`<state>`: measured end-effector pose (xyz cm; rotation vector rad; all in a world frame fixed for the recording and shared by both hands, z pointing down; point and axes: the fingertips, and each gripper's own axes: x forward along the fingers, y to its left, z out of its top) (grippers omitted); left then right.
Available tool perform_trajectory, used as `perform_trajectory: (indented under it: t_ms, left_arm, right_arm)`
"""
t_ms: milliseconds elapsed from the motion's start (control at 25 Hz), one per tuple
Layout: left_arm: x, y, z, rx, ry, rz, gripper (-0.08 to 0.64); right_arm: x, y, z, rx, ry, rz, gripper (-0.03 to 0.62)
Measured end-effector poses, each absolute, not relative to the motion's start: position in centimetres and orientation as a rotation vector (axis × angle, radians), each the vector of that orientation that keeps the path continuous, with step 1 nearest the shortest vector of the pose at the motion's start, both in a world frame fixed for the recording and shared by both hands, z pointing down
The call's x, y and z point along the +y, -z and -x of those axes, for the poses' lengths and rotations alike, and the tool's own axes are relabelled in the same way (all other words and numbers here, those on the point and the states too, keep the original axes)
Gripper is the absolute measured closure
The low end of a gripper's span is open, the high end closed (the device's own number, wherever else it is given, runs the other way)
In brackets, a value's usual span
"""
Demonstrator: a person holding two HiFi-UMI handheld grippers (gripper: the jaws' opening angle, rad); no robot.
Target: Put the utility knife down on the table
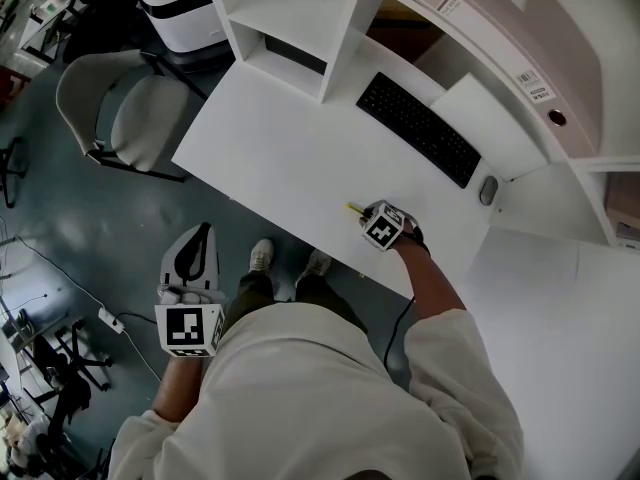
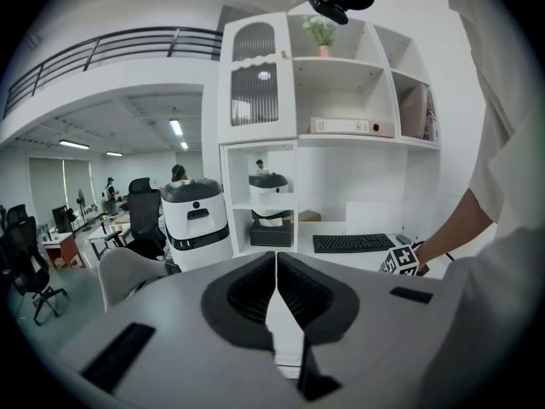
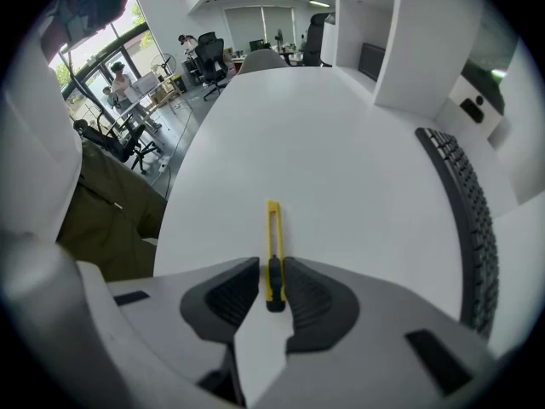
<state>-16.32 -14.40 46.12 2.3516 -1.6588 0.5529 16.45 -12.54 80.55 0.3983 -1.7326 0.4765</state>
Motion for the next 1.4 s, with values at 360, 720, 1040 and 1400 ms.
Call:
perform_trajectory:
  t_ms: [360,720,1040,1400]
  left_arm:
    - [-14.2,-46.1,16.3,-1.659,-0.546,-2.344,0.551]
    - [-14.3,-46.0,16.0,-1.644,-0.53,-2.366,0.551]
    - [-15.0,-45.7,14.9,-1.596,-0.507,-2.416,0.551]
    - [-15.9,-45.1,13.2,-1.522,-0.473,-2.493,0.551]
  right_arm:
    - [-12.9,-80.4,-16.9,-1.728,-0.442,-0.434,0.465]
    - [-13.2,-78.4,-17.0,-1.76,-0.406,-0.468,0.466]
    - [-13.6,-74.8,-16.7,-1.829,-0.39,-0.584,0.466]
    - [-13.5,-69.8,-16.6,-1.913,-0.391,-0.766,0.469]
